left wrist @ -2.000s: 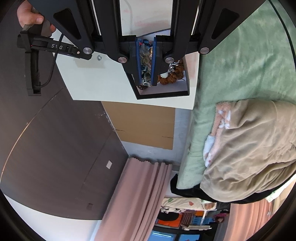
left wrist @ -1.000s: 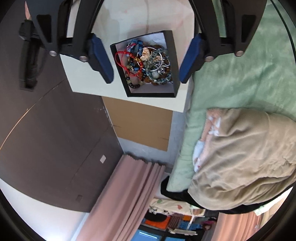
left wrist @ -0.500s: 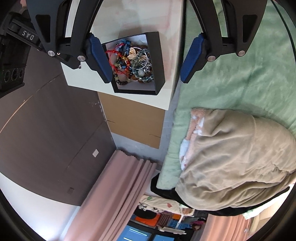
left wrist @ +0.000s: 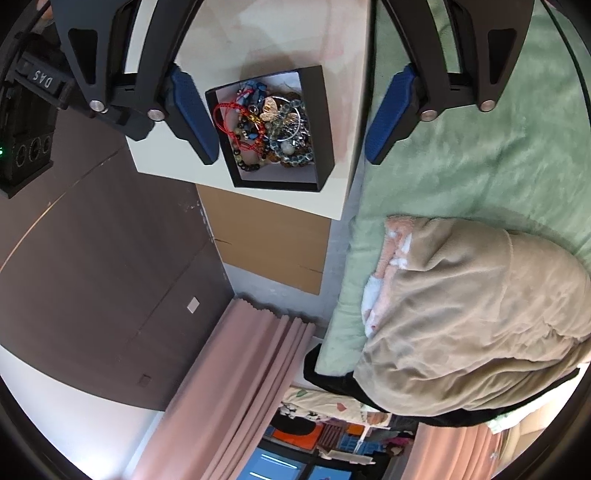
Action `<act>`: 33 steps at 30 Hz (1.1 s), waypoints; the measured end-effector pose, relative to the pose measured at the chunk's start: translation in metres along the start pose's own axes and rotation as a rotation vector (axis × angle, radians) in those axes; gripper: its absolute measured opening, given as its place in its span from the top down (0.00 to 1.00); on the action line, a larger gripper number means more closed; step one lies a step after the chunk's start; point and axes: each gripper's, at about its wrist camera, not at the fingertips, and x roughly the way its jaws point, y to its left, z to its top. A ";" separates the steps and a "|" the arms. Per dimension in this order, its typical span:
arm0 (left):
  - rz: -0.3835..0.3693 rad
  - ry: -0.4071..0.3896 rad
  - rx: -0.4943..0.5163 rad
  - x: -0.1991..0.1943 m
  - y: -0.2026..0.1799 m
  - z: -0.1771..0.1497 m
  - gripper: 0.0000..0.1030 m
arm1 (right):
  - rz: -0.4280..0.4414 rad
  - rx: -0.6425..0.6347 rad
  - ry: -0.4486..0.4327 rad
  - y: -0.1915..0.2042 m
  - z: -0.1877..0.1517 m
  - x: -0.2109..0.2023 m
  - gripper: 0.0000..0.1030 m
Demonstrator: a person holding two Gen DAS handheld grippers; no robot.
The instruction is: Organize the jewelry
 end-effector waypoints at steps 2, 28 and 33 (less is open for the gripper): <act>-0.003 0.009 0.017 0.001 -0.005 -0.004 0.18 | -0.016 0.010 -0.009 -0.003 -0.002 -0.008 0.38; -0.006 -0.004 0.141 -0.006 -0.074 -0.052 0.01 | -0.301 -0.040 -0.081 -0.022 -0.032 -0.098 0.05; -0.015 -0.012 0.127 -0.010 -0.074 -0.053 0.01 | -0.318 -0.031 -0.068 -0.025 -0.045 -0.105 0.02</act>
